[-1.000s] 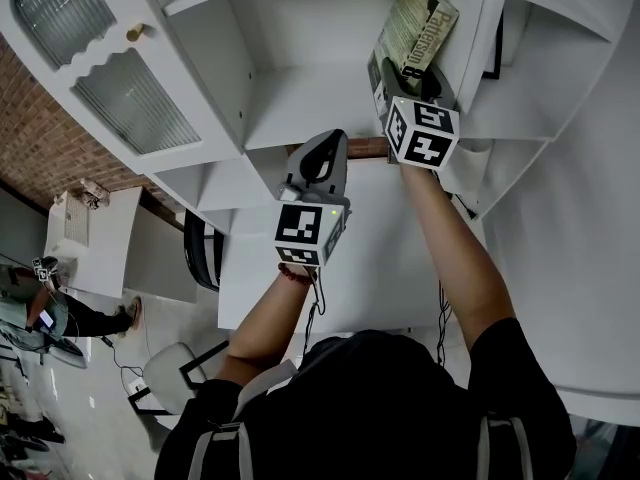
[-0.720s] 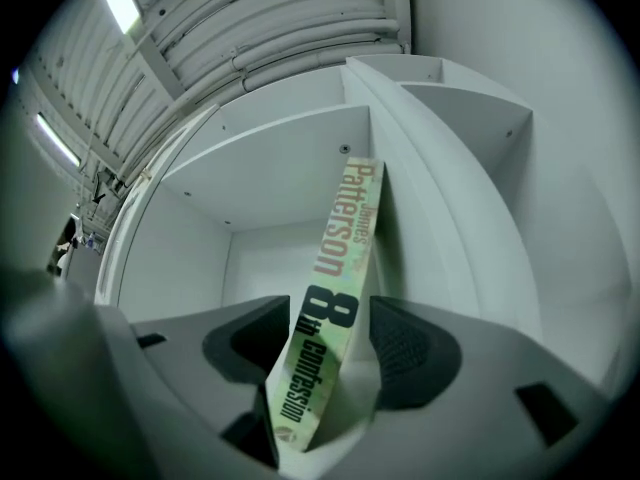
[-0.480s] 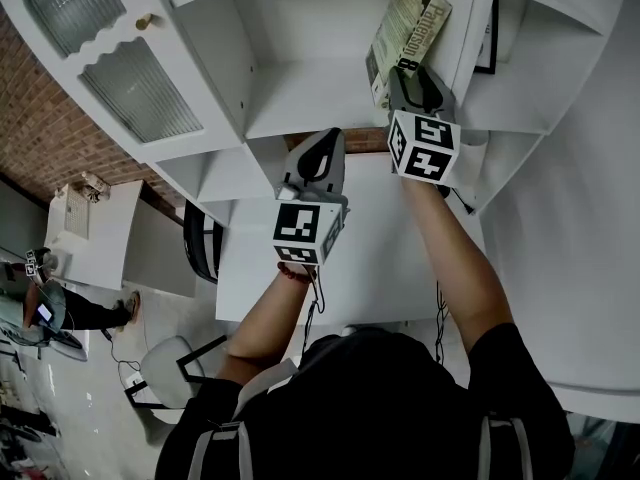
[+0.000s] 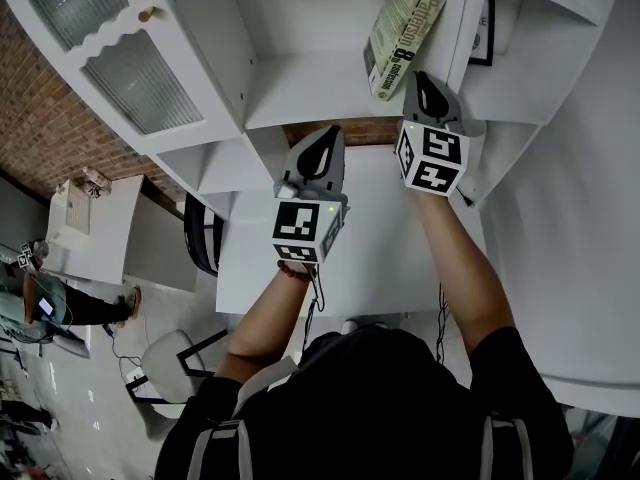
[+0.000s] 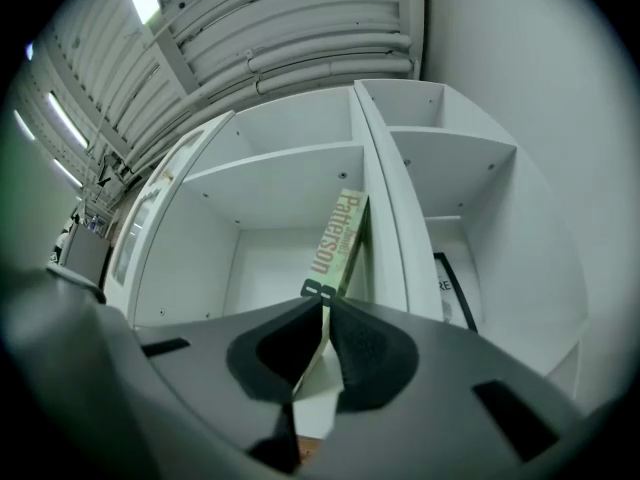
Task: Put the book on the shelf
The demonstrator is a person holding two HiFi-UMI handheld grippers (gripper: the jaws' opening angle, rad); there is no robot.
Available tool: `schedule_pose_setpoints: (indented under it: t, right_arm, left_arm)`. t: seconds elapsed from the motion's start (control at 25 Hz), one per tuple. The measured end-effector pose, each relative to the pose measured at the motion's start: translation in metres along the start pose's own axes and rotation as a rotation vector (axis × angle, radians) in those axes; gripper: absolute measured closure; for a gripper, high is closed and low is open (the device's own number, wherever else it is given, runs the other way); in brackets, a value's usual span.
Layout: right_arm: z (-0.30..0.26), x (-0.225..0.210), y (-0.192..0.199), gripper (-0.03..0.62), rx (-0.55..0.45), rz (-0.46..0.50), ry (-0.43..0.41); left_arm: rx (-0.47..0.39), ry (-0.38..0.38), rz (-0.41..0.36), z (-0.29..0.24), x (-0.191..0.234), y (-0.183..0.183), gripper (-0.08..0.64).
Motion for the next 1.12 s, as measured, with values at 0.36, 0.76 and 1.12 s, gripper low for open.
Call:
schedule_pose_setpoints:
  t: [0.36,0.76,1.12]
  right_arm:
    - [0.041,-0.004,0.000,0.552,-0.022,0.017,-0.061]
    - [0.086,-0.003,0.014,0.554,-0.016,0.077,-0.117]
    - [0.121,0.006,0.029,0.554,0.001,0.088,-0.157]
  left_arm:
    - [-0.009,0.024,0.004,0.012,-0.011,0.004,0.541]
    - [-0.009,0.036,0.024,0.028,-0.017,0.017,0.541]
    - [0.035,0.051,0.080,0.042,-0.026,0.034,0.541]
Point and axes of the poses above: the fingertips, and each gripper's own axes: z backward along the fingers, x to its left, y out of its underside, the point moved 7 cm from there along z, backward along the fingers, and after that the axes turned 8 degrees about x, right-handed, at the moved point
